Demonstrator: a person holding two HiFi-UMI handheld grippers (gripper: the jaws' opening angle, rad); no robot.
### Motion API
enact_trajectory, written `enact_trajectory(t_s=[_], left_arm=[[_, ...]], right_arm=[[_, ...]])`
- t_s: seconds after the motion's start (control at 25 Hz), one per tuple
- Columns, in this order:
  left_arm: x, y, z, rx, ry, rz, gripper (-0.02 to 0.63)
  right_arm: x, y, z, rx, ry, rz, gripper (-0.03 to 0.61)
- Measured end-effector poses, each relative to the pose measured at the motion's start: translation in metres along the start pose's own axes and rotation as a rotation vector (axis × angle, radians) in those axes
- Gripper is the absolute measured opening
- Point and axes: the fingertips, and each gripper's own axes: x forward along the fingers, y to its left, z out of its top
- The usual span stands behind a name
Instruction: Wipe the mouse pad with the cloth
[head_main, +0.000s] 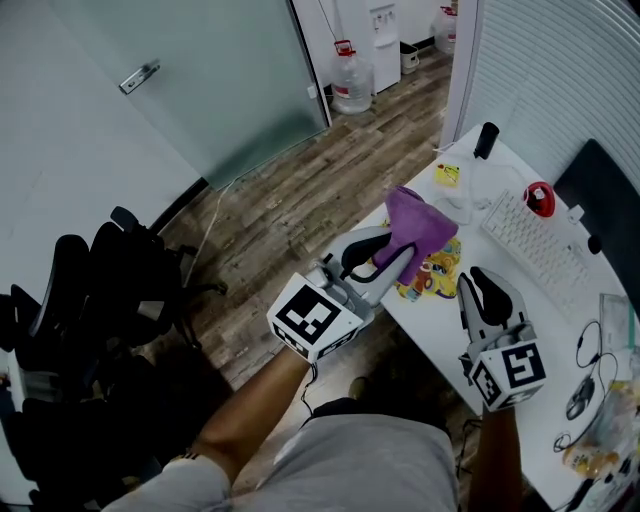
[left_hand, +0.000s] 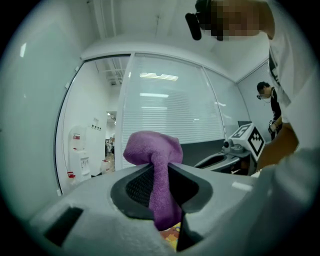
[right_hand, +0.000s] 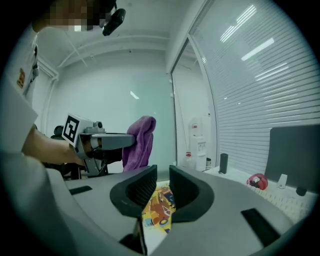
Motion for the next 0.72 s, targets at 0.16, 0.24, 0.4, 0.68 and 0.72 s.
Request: enact_trajectory(t_s=[0.16, 0.24, 0.4, 0.68, 0.72], left_arm=[[0.023, 0.001, -0.027, 0.075, 0.134, -0.053, 0.081], [0.033, 0.001, -0.039, 0.097, 0.195, -0.073, 0.081], [0.050, 0.001, -0.063, 0.135, 0.314, -0.111, 0.081], [0.075, -0.001, -0.100, 0.198, 0.485, -0.177, 0.081], [0.078, -0.001, -0.106, 0.202, 0.511, -0.185, 0.081]], right_arm=[[0.012, -0.012, -0.022, 0.013, 0.066, -0.014, 0.125], [0.017, -0.017, -0.033, 0.012, 0.105, -0.014, 0.144], [0.027, -0.028, -0.058, 0.003, 0.188, -0.028, 0.182], [0.040, -0.043, -0.103, 0.011, 0.336, -0.044, 0.225], [0.041, -0.045, -0.108, 0.013, 0.355, -0.047, 0.230]])
